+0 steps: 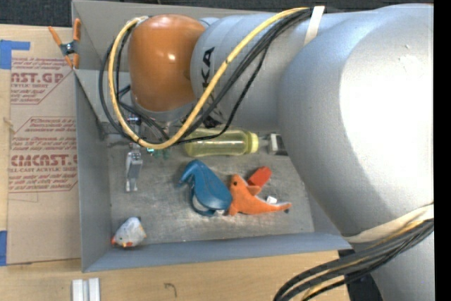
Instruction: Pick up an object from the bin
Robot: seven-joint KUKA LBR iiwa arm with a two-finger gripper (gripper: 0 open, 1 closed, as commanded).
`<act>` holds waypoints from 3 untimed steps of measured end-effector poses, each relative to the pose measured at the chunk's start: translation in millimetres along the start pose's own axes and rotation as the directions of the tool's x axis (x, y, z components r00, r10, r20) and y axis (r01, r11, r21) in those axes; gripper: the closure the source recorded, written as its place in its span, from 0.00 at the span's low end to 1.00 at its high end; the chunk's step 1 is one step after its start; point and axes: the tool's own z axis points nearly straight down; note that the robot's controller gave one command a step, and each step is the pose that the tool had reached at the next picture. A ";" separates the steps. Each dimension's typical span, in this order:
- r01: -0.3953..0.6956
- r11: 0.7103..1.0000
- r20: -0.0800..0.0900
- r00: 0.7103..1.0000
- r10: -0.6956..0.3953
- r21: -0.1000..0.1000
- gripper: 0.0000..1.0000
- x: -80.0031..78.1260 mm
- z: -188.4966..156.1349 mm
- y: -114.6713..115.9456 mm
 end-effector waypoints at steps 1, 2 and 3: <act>-0.002 1.000 0.007 1.000 0.002 -0.002 0.00 -2.5 -4.7 -1.0; 0.050 0.999 0.011 0.999 -0.050 -0.001 0.00 -7.6 63.0 -63.8; -0.117 0.993 0.010 0.993 0.117 -0.003 0.00 -9.0 68.5 -29.3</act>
Offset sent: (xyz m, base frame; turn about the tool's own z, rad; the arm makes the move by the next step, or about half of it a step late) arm 0.0071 -0.0702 -0.0690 -0.0495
